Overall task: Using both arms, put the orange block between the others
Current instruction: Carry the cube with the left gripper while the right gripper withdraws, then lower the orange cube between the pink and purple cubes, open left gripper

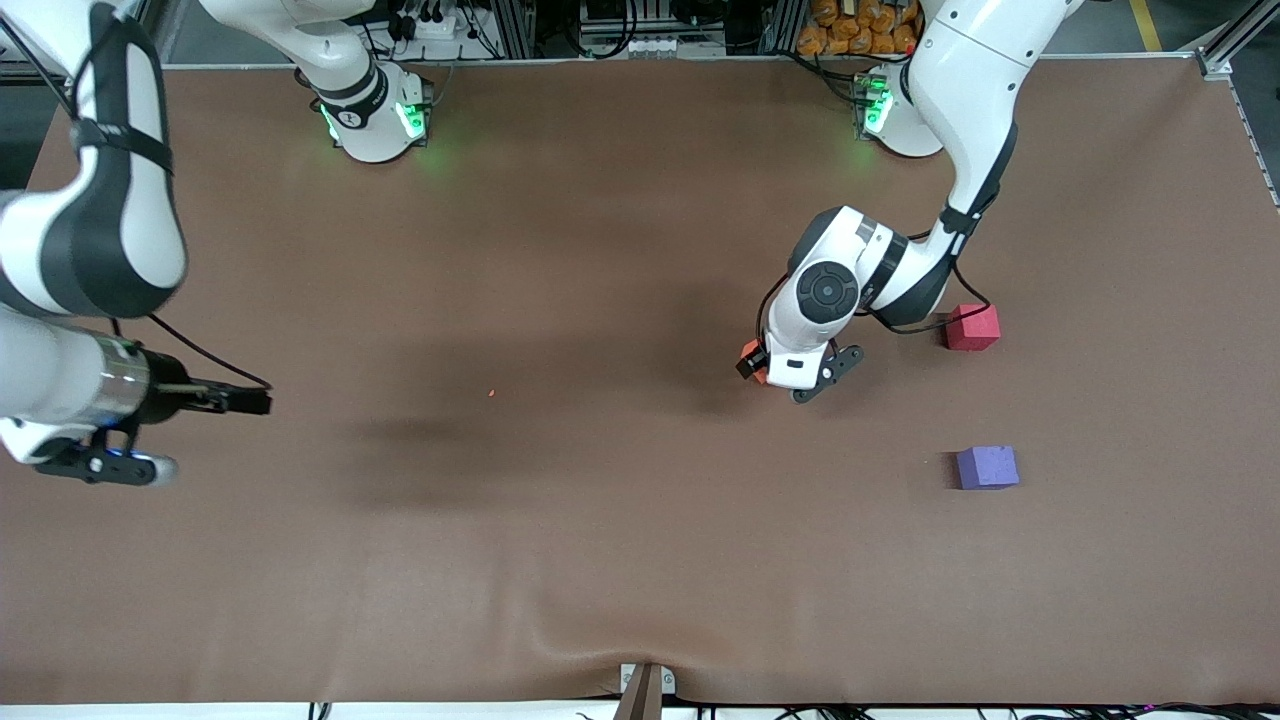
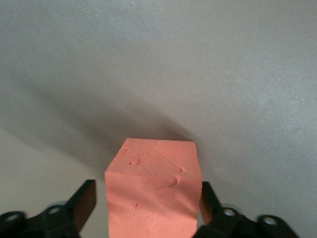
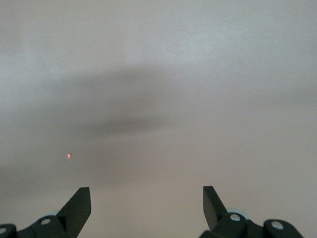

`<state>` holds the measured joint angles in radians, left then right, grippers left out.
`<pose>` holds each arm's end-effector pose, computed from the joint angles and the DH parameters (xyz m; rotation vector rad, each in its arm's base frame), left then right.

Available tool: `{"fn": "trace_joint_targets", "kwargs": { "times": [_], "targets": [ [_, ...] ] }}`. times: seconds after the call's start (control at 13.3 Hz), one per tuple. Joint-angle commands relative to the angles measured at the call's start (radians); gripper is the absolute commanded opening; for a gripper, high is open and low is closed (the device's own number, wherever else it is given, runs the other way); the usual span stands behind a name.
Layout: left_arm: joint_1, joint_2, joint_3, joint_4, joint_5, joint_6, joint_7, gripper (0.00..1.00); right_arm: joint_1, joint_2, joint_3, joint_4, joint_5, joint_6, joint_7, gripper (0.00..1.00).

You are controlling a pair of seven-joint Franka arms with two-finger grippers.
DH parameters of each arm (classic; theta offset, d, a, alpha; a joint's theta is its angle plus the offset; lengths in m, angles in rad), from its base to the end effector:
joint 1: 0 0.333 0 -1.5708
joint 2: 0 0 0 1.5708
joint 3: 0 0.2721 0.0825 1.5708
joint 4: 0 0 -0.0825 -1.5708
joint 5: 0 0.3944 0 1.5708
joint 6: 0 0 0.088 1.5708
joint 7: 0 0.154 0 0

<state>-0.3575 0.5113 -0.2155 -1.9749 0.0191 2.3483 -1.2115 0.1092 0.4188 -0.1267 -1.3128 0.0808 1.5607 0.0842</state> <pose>0.4832 -0.3201 0.1098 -2.9343 -0.9795 0.2354 0.6490 0.0117 0.4013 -3.1037 0.1571 0.2626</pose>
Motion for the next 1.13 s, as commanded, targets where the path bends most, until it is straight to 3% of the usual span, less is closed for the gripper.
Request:
{"fn": "trace_joint_targets", "kwargs": {
  "times": [0.0,0.3,0.68,1.05],
  "targets": [
    [-0.005,-0.004,0.005,-0.001,0.028,0.012,-0.103,0.15,-0.146,-0.075,0.148,-0.04,-0.07,-0.048,-0.032,1.0],
    [0.063,-0.025,0.016,0.024,0.03,0.006,-0.097,0.08,-0.287,-0.133,0.287,-0.039,-0.133,-0.085,-0.063,1.0],
    [0.239,-0.03,0.015,0.059,0.09,-0.009,0.105,0.09,-0.286,-0.183,0.289,-0.048,-0.133,-0.128,-0.095,1.0],
    [0.356,-0.028,0.016,0.099,0.111,-0.119,0.418,0.09,-0.254,-0.227,0.288,-0.14,-0.135,-0.128,-0.084,1.0]
  ]
}}
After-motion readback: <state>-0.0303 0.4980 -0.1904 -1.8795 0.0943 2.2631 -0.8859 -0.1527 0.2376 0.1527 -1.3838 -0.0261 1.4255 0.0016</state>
